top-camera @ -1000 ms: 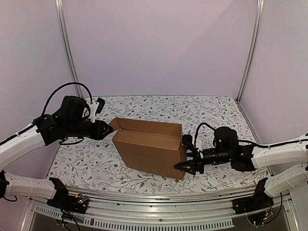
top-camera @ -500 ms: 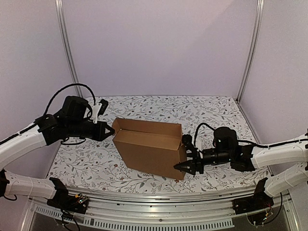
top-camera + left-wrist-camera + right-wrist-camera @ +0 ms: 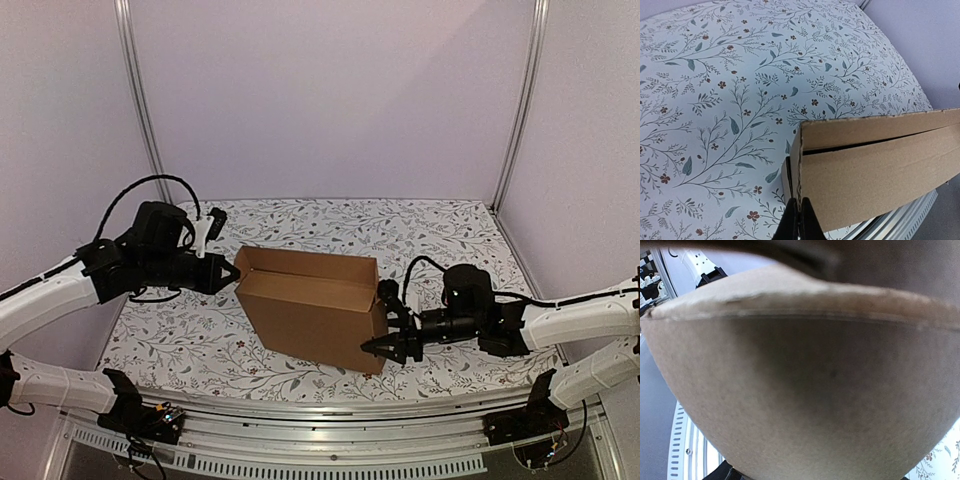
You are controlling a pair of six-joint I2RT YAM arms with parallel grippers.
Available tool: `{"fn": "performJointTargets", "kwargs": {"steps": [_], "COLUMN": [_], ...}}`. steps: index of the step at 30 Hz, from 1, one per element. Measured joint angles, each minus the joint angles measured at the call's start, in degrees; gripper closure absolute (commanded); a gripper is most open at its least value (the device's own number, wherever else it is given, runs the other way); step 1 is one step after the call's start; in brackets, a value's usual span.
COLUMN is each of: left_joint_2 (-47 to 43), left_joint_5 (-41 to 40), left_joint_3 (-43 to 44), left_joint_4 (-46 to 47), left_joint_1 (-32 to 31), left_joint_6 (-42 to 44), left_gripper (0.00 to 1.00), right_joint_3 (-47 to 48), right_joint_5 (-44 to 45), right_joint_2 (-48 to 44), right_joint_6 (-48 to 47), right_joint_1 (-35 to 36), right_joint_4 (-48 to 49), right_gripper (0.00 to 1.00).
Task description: Fold the paper box
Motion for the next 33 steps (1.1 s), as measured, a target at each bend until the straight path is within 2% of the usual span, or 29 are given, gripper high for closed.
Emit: {"fn": "performJointTargets", "kwargs": {"steps": [10, 33], "left_joint_2": [-1.2, -2.1], "left_joint_5": [-1.6, -3.1], "left_joint_3": [-3.4, -4.0], "left_joint_4": [4.0, 3.9], "left_joint_1": [-1.2, -2.4], "left_joint_6": [-0.9, -1.7], "left_gripper": [1.0, 1.0], "right_joint_3": [-1.4, -2.2], "right_joint_5": [0.5, 0.8], "right_joint_2": [0.1, 0.1], "right_joint_6": [0.5, 0.6], "right_joint_1": [0.0, 0.0], "right_joint_4": [1.8, 3.1], "right_gripper": [0.58, 0.58]}}
